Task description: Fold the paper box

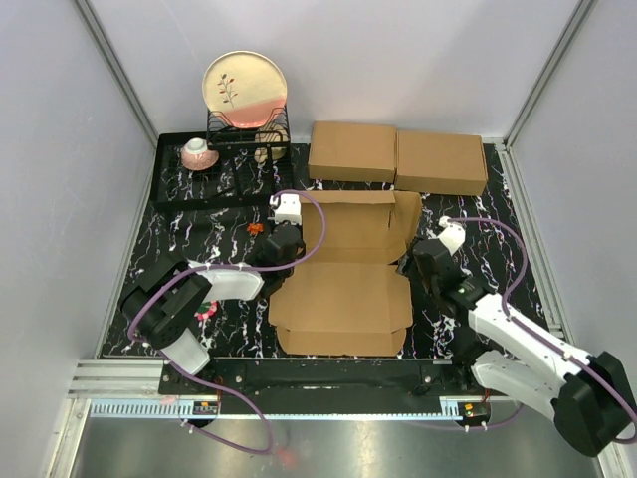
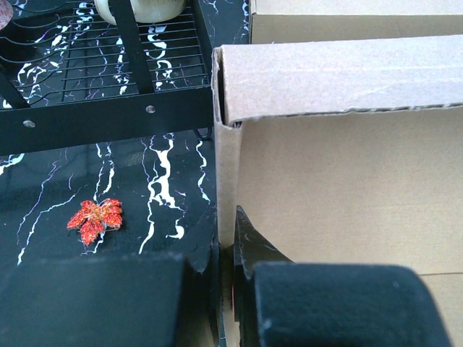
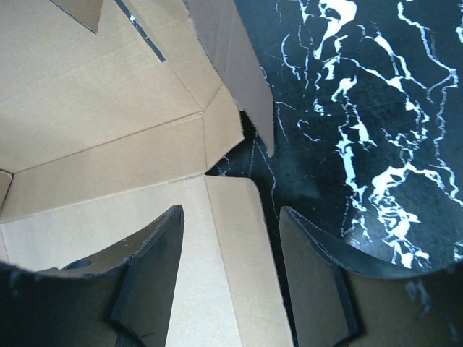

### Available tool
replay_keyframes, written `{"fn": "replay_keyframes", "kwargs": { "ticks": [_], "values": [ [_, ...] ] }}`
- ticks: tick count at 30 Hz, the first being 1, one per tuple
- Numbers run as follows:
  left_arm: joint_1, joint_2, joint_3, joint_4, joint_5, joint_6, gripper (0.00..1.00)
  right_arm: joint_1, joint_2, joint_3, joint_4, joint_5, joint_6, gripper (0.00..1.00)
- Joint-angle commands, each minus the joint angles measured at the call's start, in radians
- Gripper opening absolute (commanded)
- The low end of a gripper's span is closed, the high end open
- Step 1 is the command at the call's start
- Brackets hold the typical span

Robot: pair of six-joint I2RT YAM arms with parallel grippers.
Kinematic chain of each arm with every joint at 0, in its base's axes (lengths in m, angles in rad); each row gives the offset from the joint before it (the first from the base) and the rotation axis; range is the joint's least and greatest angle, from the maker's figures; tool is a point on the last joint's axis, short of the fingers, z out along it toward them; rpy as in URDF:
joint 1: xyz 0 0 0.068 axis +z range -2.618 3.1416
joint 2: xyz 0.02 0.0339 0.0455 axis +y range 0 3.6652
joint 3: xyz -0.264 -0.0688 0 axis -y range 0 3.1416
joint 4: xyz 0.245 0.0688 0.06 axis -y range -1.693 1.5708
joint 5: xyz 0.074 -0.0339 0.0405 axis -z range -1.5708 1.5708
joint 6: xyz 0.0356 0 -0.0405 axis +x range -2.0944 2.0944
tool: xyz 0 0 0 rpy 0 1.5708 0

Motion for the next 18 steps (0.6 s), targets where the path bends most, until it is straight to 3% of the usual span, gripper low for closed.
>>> {"fn": "replay_keyframes", "kwargs": {
  "ticks": [1, 8, 18],
  "values": [
    [-0.013, -0.007, -0.008, 0.031, -0.019, 0.007, 0.00, 0.005, 0.085, 0.000, 0.146, -0.019, 0.015, 0.62],
    [-0.029, -0.015, -0.018, 0.042, -0.022, 0.021, 0.00, 0.005, 0.235, -0.027, 0.304, 0.009, 0.010, 0.61],
    [-0.041, -0.004, -0.017, 0.056, -0.019, 0.041, 0.00, 0.003, 0.317, -0.034, 0.465, 0.049, -0.054, 0.58]
  ]
}}
